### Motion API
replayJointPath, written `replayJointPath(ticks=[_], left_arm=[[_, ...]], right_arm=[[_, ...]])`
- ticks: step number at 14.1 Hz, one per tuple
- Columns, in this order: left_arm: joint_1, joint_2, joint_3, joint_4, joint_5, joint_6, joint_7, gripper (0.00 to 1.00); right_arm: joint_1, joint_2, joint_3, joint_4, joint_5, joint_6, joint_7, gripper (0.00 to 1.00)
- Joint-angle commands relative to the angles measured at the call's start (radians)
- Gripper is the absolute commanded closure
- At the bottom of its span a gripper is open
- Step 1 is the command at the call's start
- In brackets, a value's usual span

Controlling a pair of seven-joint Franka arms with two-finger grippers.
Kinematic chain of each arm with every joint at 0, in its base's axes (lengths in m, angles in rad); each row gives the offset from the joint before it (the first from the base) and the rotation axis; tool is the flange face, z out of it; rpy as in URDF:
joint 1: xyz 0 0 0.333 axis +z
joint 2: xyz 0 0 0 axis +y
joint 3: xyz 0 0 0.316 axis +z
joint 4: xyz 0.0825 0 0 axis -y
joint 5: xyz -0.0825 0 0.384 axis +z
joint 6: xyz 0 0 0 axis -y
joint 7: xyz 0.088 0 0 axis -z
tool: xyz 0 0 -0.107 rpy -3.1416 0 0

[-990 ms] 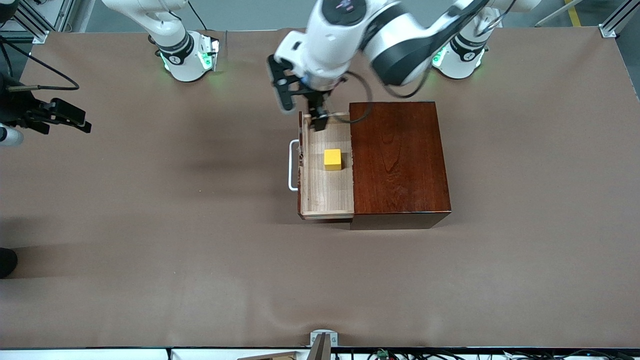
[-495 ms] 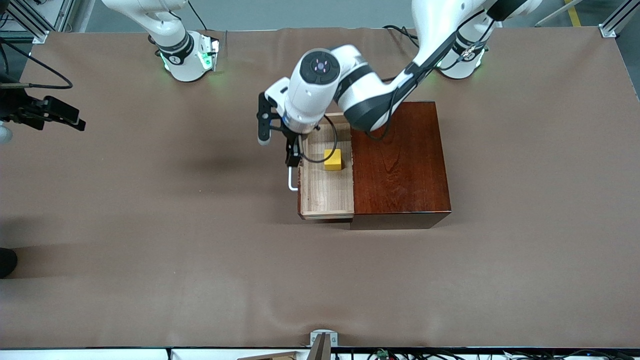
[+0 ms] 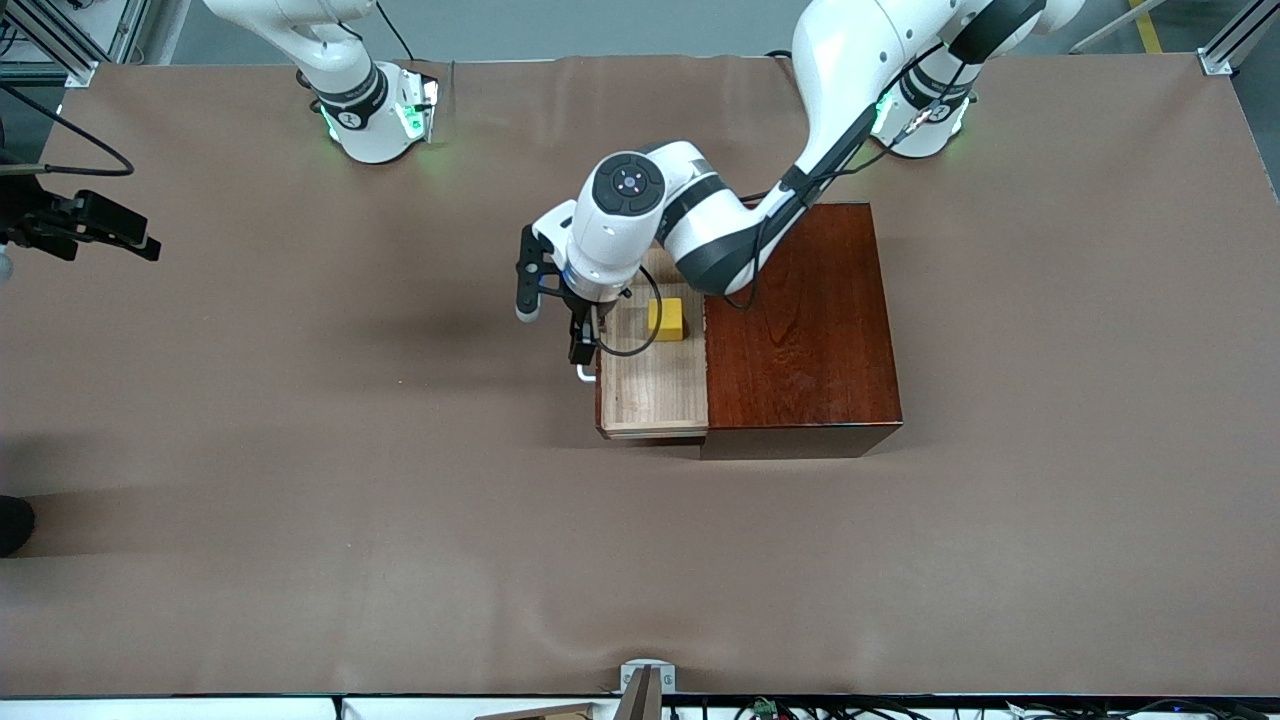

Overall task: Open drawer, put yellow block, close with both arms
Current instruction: 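Push the drawer front into the box with the left gripper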

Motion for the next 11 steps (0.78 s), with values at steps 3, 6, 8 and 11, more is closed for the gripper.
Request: replayJointPath(ticks=[3, 6, 8, 11], left_arm=[[-0.012, 0.018, 0.024, 0.027, 0.025, -0.004, -0.022, 0.00], [-0.032, 0.032, 0.057, 0.027, 0.042, -0.003, -0.001, 0.00], [-0.041, 0.038, 0.057, 0.029, 0.051, -0.003, 0.006, 0.00], [-0.051, 0.035, 0.059, 0.029, 0.053, -0.004, 0.004, 0.00]], right_arm=[[0.014, -0.023, -0.008, -0.013, -0.011, 0.000, -0.010, 0.00], [0.012, -0.022, -0.008, -0.013, -0.011, 0.000, -0.008, 0.00], [0.011, -0.014, -0.008, -0.008, -0.011, 0.015, -0.010, 0.00], [0.014, -0.005, -0.008, -0.010, -0.011, 0.009, -0.010, 0.00]])
